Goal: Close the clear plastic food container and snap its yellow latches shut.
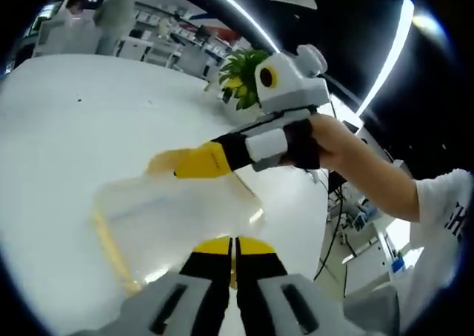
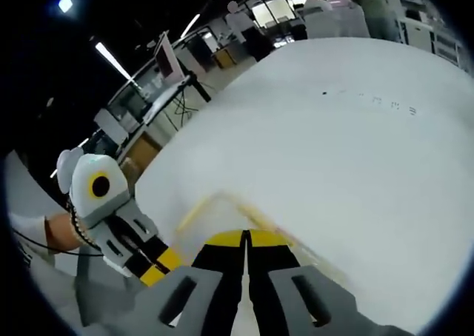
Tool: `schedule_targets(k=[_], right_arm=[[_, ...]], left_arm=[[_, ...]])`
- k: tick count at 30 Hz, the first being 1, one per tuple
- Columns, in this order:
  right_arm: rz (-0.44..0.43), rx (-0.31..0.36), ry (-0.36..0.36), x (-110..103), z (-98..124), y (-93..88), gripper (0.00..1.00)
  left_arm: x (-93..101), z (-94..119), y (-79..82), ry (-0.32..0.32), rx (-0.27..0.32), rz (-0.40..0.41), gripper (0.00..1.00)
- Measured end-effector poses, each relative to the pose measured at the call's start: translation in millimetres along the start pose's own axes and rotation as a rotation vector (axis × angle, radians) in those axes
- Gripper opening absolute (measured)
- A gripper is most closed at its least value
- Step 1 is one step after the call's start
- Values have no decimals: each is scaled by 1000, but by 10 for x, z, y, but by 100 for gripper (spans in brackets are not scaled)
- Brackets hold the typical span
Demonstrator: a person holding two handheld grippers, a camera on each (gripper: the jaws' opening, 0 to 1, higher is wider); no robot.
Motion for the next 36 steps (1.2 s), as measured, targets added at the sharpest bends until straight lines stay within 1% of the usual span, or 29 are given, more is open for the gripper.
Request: schedule_targets(k=[1,3,5,6,7,8,9,15,17,21,23,29,36], right_arm=[[-5,-4,-1,3,-6,-4,0],[-3,-7,-2,4,1,-6,0],[-5,10,-12,17,3,28,0],[8,9,-30,46,12,36,0],[12,5,-35,54,16,34,0],[12,5,-38,58,18,37,0],[10,6,-40,60,19,37,0],[-23,36,-48,72,20,93,0],[-34,35,-45,72,8,92,0],[-39,23,-76,127,-50,57,0],[-39,13,-78,132,-67,27,0],[-56,22,-71,152,-87,38,0],[-51,18,-73,159,-92,48,0]], left_arm=[[-13,-1,12,7,12,-12,0],[-10,13,-11,2,12,22,0],[-20,27,-20,2,16,25,0],[-17,30,-33,-1,15,27,0],[-15,29,-75,-2,-6,34,0],[-10,37,-56,-1,12,36,0],[-6,39,-52,-3,15,35,0],[-6,40,-56,0,15,27,0],[-8,38,-55,-2,17,28,0],[-10,33,-53,-3,13,26,0],[-6,30,-54,-2,10,14,0],[-13,24,-51,-5,17,22,0],[-14,22,-49,-2,17,20,0]])
Point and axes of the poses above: the point that each gripper's makers call its tool centre point, and the gripper's own axes: z roughly backward along the fingers, x roughly to its right, y roughly out of its top, the point moved 1 cm from there along z, roughly backward along the fingers, and after that the axes turned 5 degrees about -y, right-handed, at the moved point
